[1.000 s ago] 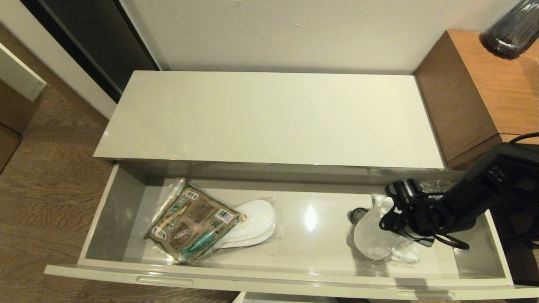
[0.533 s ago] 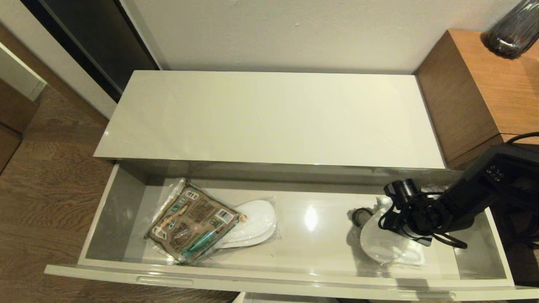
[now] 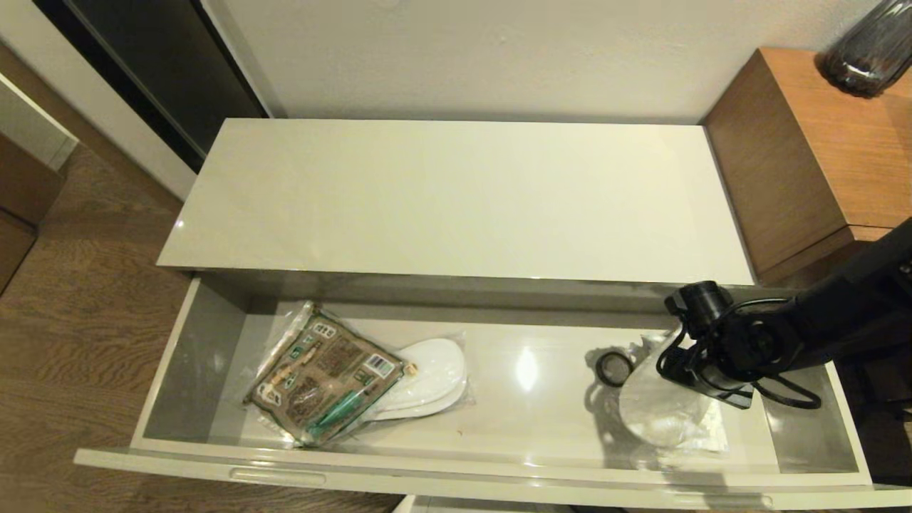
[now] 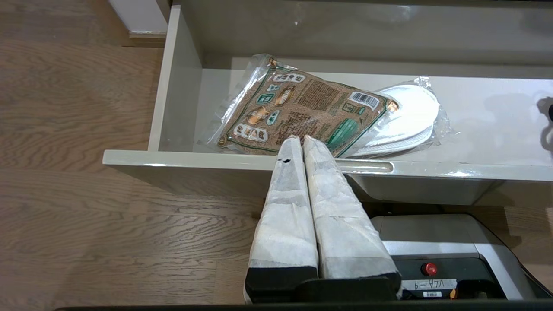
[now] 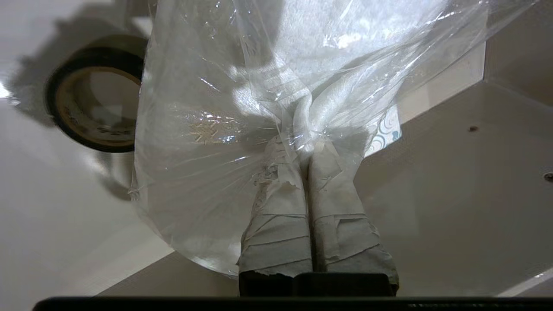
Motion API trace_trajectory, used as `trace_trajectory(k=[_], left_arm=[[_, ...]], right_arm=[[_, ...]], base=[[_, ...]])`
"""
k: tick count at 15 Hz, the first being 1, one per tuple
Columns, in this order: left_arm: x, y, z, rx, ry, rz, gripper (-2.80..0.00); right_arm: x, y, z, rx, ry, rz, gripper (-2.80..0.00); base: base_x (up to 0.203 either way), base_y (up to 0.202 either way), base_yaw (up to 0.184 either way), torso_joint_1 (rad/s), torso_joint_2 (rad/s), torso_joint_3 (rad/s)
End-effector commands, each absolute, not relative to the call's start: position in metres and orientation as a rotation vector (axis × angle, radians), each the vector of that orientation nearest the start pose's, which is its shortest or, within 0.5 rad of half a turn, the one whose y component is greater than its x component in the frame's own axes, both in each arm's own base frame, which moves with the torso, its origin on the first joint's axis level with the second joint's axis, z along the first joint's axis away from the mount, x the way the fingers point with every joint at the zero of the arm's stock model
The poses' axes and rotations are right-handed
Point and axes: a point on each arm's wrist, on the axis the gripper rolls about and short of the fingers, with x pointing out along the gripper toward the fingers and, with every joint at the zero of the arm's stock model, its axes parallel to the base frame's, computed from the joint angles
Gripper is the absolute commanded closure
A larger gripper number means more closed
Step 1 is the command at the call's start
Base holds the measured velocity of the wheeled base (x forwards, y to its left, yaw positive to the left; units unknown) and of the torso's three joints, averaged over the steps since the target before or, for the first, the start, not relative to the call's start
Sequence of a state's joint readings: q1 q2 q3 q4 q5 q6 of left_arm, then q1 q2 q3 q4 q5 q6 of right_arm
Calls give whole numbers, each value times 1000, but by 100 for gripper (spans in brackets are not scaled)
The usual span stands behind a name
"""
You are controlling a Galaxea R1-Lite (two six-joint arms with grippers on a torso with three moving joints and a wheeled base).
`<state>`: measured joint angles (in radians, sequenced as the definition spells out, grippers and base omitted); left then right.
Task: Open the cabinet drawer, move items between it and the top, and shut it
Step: Take out the disposable slippers from the drawer
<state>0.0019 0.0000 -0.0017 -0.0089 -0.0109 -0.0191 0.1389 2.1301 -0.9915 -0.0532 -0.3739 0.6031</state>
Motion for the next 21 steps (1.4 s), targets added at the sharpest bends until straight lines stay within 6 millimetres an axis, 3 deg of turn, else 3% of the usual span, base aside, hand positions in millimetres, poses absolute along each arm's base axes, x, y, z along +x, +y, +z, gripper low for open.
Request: trace_trajectory(k=[1, 4, 7, 11, 18, 21], left_arm=[[-23, 0, 77, -20, -9, -8, 0], [-23, 0, 77, -20, -9, -8, 0], [-23, 0, 77, -20, -9, -9, 0], [-23, 0, 77, -18, -9, -9, 0], [-23, 0, 77, -20, -9, -8, 0], [-23, 0, 77, -20, -9, -8, 0]], right_arm=[[345, 41, 49, 279, 914, -505, 0], [329, 51, 81, 258, 967, -452, 0], [327, 55, 89, 256, 970, -438, 0], [327, 69, 138, 290, 1025, -414, 0], [325, 85, 170, 350, 1059, -404, 0], [315, 95, 195, 361, 1084, -401, 0]], base=[[0, 0, 0, 0, 0, 0], [0, 0, 0, 0, 0, 0], [0, 0, 0, 0, 0, 0], [0, 0, 0, 0, 0, 0], [0, 0, 0, 0, 0, 0], [0, 0, 0, 0, 0, 0]])
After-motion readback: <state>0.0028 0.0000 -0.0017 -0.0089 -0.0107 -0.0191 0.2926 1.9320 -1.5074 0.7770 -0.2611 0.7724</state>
